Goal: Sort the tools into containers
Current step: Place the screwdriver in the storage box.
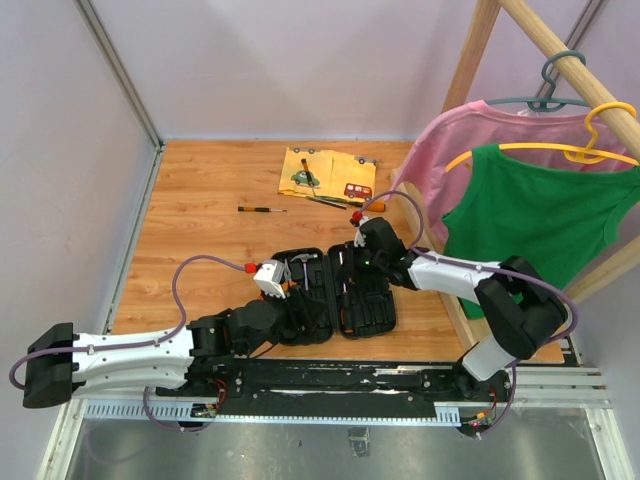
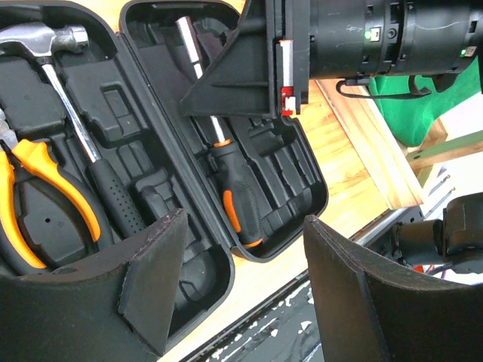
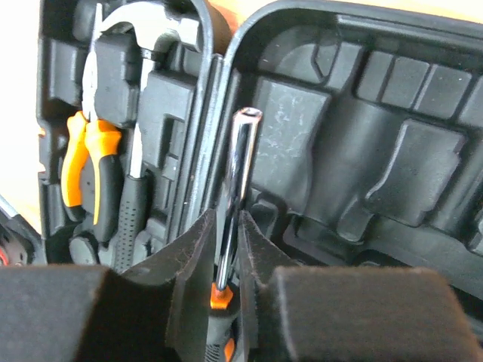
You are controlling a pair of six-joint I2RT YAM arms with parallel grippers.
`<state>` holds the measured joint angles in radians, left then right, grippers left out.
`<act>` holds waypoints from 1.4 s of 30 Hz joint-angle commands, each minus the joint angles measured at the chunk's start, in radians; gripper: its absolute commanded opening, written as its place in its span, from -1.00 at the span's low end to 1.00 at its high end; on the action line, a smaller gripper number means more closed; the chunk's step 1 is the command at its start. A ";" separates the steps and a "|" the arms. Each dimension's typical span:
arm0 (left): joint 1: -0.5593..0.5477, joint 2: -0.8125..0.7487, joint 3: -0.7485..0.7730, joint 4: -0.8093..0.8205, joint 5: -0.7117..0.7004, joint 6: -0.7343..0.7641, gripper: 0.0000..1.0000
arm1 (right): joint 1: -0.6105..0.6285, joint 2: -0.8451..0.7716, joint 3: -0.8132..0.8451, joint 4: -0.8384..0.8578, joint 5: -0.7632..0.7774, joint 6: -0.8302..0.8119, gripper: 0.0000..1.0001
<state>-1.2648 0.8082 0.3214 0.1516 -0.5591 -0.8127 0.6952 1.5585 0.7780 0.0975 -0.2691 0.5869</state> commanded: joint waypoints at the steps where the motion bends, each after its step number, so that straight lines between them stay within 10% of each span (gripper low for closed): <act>1: -0.006 0.001 0.028 -0.004 -0.011 -0.005 0.34 | -0.011 0.018 0.013 0.017 0.004 -0.008 -0.55; 29: -0.003 0.081 0.050 -0.191 -0.128 -0.180 0.31 | 0.021 -0.104 -0.058 -0.087 -0.006 -0.043 -0.47; 42: 0.174 0.351 0.259 -0.241 0.060 -0.135 0.15 | 0.045 -0.102 -0.084 -0.061 -0.012 -0.014 -0.51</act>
<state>-1.1465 1.0824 0.5060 -0.0860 -0.5632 -0.9836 0.7197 1.4513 0.7055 0.0257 -0.2703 0.5579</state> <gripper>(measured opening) 0.574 0.249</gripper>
